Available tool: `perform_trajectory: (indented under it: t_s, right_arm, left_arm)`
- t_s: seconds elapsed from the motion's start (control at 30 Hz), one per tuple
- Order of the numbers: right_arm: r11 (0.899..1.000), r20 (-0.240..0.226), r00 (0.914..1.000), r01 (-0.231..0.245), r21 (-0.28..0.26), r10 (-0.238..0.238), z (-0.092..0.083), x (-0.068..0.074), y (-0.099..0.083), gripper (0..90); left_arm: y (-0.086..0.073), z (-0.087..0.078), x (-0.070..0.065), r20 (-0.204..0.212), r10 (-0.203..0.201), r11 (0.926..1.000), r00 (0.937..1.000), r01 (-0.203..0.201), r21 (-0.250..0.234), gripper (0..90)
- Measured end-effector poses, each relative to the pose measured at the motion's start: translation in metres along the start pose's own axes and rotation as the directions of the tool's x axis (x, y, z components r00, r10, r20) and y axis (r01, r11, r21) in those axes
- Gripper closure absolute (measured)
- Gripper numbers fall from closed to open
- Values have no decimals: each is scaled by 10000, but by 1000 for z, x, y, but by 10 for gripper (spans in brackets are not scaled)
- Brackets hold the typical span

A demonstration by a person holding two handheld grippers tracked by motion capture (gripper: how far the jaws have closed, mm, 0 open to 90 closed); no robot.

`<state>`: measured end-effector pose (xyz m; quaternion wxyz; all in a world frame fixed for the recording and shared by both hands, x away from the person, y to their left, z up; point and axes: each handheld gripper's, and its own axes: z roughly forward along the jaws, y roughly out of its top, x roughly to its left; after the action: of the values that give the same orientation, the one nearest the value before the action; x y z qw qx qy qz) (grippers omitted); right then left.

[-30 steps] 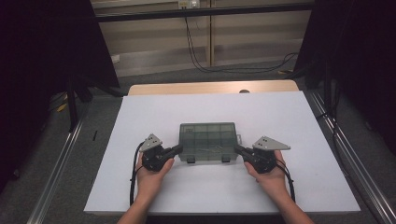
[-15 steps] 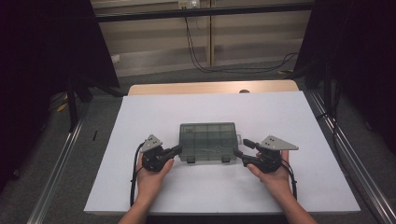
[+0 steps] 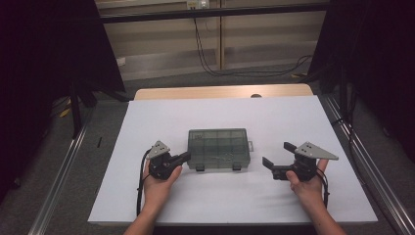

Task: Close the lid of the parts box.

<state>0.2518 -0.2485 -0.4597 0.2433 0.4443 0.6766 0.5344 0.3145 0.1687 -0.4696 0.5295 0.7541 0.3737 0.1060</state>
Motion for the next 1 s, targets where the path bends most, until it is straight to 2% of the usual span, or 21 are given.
perform_trajectory:
  t_s: [0.1,0.17,0.3,0.47,0.7,0.73,0.8,0.83,0.9,0.93,0.97,1.0]
  right_arm:
    - [9999,157,9998,98,-20,-98,-7,-5,-1,0]
    - [10000,313,9995,-38,-4,38,-11,-8,-2,0]
    - [9999,547,9985,-22,-114,28,-21,-14,-3,0]
    - [9997,640,9977,-198,-143,207,-34,-20,-6,0]
    - [9998,877,9959,-212,-48,216,-47,-30,-13,0]
    - [9996,929,9953,-279,-38,281,-49,-31,-14,0]
    - [9997,957,9951,-232,-56,236,-51,-33,-15,0]
    - [9999,983,9951,-136,-53,140,-52,-35,-15,0]
    - [9997,975,9950,-233,-44,236,-54,-36,-15,0]
    - [9997,1019,9945,-241,-64,246,-55,-37,-15,0]
    - [9995,1016,9943,-313,-42,316,-56,-38,-15,0]
    - [9995,1014,9944,-307,-75,313,-57,-38,-15,0]
  left_arm:
    - [0,0,0,18,3,10000,10000,-3,7,900]
    - [0,0,0,26,-4,10000,10000,4,25,900]
    - [1,0,1,8,26,9999,10000,-26,112,900]
    - [1,0,1,107,-102,9999,9999,102,47,900]
    - [3,0,1,129,-24,9999,9999,22,151,900]
    - [3,0,2,293,-18,10000,9996,16,62,900]
    - [4,-3,1,254,86,10000,9996,-85,-20,897]
    - [4,-4,1,324,44,9999,9995,-40,-113,868]
    - [5,-8,2,452,-12,9994,9990,27,-345,793]
    - [5,-9,2,692,-3,9987,9976,38,-509,770]
    - [6,-11,1,581,10,9979,9983,28,-655,731]
    - [6,-14,1,779,56,9967,9969,7,-806,696]
